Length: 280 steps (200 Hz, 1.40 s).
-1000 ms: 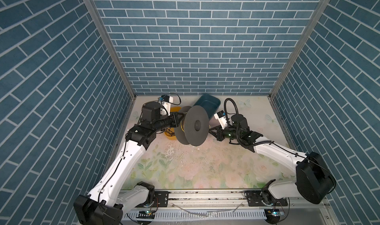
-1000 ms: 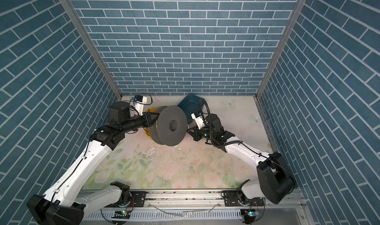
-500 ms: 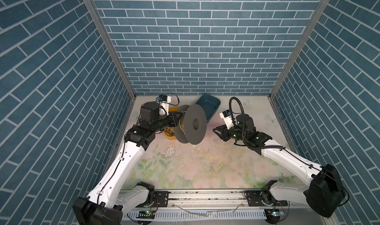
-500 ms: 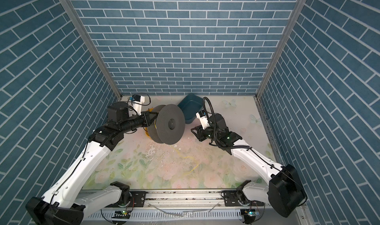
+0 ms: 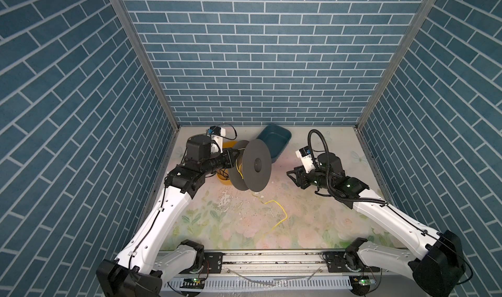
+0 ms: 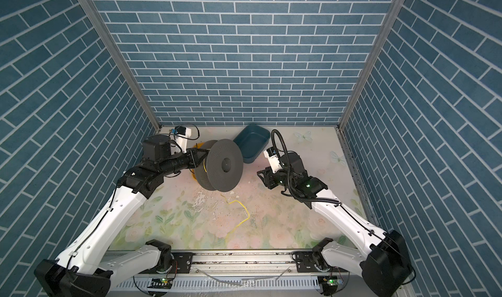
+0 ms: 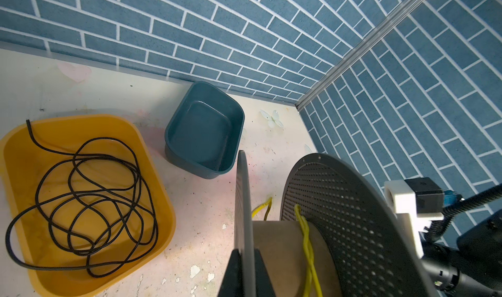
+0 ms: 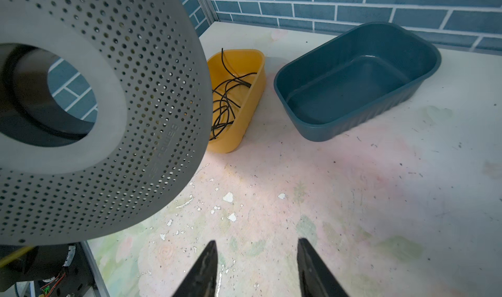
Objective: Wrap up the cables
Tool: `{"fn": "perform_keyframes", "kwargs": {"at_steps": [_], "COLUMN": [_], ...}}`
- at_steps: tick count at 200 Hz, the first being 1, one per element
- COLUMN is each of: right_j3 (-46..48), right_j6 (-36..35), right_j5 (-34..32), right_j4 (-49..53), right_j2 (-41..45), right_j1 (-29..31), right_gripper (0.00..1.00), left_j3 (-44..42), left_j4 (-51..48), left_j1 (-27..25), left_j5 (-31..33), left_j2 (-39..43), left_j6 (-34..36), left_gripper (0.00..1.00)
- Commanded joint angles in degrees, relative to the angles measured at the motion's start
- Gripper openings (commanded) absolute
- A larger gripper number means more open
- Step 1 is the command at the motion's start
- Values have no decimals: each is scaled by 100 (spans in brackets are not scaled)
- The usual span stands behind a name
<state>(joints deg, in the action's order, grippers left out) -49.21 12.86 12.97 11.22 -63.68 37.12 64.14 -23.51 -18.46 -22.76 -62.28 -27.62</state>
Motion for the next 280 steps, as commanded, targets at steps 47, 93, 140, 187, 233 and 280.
{"fn": "perform_keyframes", "kwargs": {"at_steps": [47,93,140,187,233,280], "right_j3": [507,911,1437,1784,1913,1868], "right_j6": [-156,148,383,526,636,763], "right_j5": [-246,300,734,1339,1557,1389], "right_j4": [663,503,18,-436,-1022,-1658], "right_j2": [780,1032,1467,1764,1779,1323], "right_j1": [14,16,17,131,508,943], "right_gripper": [64,72,72,70,68,68], "left_j3": [289,292,355,288,207,204], "left_j4": [245,490,880,1261,1383,1462], "left_j1": [105,236,443,610,635,642], "left_j5": [103,281,339,421,630,652], "left_j2": [1,-126,-368,-540,-586,-626], "left_j6": [46,-33,-207,-407,-448,-517], "left_gripper": [0,0,0,0,0,0]}}
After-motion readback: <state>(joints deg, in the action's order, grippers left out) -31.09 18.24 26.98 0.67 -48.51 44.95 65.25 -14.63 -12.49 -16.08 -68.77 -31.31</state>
